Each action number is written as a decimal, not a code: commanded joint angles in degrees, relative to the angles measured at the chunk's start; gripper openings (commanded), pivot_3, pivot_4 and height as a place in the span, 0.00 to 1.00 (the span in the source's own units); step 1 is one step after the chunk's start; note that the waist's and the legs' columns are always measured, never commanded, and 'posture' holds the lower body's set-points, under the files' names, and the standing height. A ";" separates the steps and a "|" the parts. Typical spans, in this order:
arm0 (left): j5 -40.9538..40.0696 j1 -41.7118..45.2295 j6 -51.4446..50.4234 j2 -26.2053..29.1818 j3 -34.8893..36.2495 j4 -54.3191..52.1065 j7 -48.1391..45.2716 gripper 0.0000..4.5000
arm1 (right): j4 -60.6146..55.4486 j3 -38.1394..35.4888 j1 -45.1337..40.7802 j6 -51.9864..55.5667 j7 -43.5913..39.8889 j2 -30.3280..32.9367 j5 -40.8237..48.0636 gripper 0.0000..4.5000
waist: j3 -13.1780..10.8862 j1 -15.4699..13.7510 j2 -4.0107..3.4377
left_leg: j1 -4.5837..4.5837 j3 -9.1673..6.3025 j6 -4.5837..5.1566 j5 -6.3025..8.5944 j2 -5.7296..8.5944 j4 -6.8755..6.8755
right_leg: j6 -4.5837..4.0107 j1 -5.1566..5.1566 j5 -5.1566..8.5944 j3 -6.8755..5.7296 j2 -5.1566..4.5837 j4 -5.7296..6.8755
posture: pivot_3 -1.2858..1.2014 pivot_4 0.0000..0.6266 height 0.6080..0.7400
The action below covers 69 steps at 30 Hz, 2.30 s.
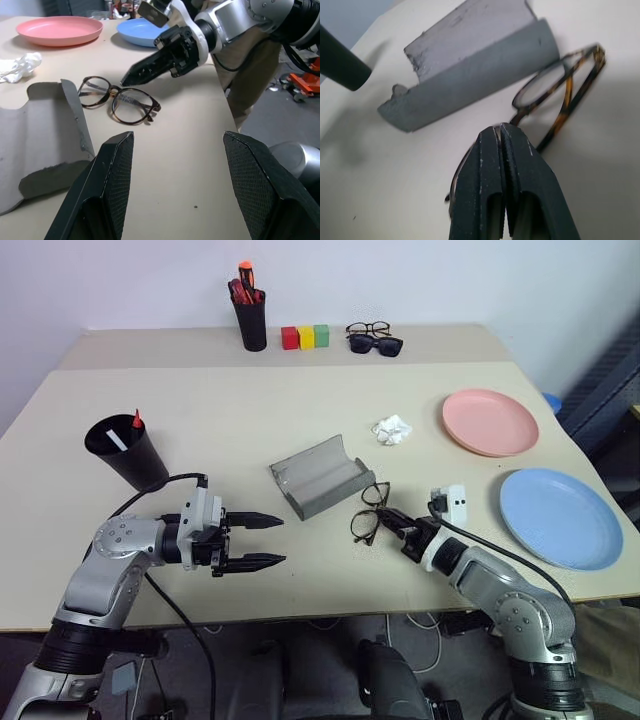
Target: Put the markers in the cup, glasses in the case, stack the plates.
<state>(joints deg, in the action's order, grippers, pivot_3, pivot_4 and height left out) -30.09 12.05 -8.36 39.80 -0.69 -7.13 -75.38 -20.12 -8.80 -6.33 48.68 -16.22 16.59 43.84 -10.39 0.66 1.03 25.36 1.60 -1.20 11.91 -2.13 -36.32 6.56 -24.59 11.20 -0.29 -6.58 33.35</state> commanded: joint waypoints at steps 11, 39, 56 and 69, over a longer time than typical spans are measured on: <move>-0.34 1.01 0.43 -0.09 0.63 -1.05 -0.09 0.64 | -4.15 -8.85 -1.71 12.98 3.42 5.37 20.34 0.75 | 0.00 0.14 0.00 | -0.02 0.01 0.00 0.00 -0.06 0.00 | -0.01 0.00 0.00 0.00 0.04 0.02 | 0.52 0.24 1.00; -1.59 -2.33 -2.70 1.63 3.03 -7.12 2.97 0.64 | 11.87 -1.62 -10.57 10.32 -4.48 3.70 12.96 0.99 | 0.00 0.15 0.00 | -0.02 0.00 0.01 -0.01 -0.07 -0.04 | 0.00 0.00 -0.01 0.00 0.09 0.06 | 0.52 0.24 1.00; -1.86 -3.98 -3.65 1.38 3.59 -9.08 4.52 0.64 | 13.90 -1.06 -12.15 9.05 -5.24 2.24 8.40 0.01 | 0.01 0.13 -0.01 | -0.04 0.00 0.01 -0.01 -0.08 -0.07 | 0.00 0.01 -0.01 0.00 0.10 0.12 | 0.52 0.24 1.00; -1.32 -4.70 -2.08 0.20 3.44 -8.35 5.38 0.64 | 7.85 -3.23 -13.75 5.00 -6.38 6.95 5.52 0.01 | -0.02 0.07 -0.04 | -0.02 0.00 0.01 -0.01 -0.08 -0.10 | 0.00 0.01 -0.01 0.00 0.10 0.11 | 0.52 0.24 1.00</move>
<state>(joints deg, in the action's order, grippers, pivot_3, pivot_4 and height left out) -30.69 7.34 -11.85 40.36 1.28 -14.39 -70.19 -8.88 -10.20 -17.92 56.35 -21.26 21.56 50.73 -10.40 0.73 0.99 25.35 1.61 -1.19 11.91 -2.21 -36.43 6.57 -24.58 11.19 -0.29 -6.48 33.46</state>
